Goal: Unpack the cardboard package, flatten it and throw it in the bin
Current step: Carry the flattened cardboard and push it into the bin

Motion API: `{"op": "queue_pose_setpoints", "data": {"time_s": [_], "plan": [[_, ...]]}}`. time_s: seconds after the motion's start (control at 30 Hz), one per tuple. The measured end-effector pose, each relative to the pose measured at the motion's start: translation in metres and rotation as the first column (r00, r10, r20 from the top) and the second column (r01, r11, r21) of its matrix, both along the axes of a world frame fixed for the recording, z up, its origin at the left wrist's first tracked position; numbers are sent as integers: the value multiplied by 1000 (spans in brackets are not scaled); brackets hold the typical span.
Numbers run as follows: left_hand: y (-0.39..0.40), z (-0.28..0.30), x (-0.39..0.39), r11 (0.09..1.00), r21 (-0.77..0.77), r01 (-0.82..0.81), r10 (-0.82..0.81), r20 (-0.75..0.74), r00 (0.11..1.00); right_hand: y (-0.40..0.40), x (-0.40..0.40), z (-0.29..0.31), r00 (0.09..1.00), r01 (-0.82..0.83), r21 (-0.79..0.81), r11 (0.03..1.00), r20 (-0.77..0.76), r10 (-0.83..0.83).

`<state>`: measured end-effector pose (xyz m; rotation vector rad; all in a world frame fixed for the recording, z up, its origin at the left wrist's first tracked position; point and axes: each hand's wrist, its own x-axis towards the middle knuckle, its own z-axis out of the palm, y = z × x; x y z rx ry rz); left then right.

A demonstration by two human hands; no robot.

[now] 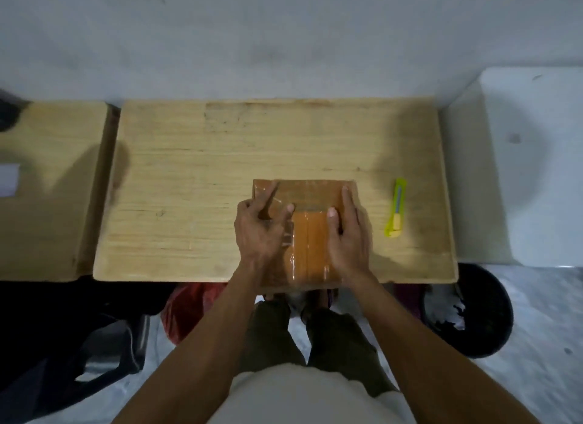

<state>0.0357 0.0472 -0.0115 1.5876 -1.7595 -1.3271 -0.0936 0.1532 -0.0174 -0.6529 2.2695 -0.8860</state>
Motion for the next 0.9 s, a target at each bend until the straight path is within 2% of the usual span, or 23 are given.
{"op": "queue_pose_setpoints", "data": {"time_s": [0.07,0.2,0.4,0.5,0.6,0.8,0.9], "plan": [[2,16,-2,997,-75,-6,6,-2,1000,2,-1,19,999,30,-53,998,-31,-32],[7,44,-13,985,-169,23,-17,36,999,10,0,46,967,104,-104,989,-221,-125],[12,70,-34,945,-183,270,-281,-40,959,39,5,73,886,293,-192,936,-314,-342],[11,75,-40,857,-153,492,-505,-66,860,62,12,87,807,432,-221,874,-338,-485],[23,82,-43,707,-212,675,-699,-56,713,92,25,97,735,569,-233,789,-287,-614],[84,84,-57,451,-235,861,-890,-42,455,161,73,102,523,777,-242,581,-267,-810],[121,93,-66,358,-275,892,-932,-44,361,199,90,110,502,810,-187,555,-268,-822]]}}
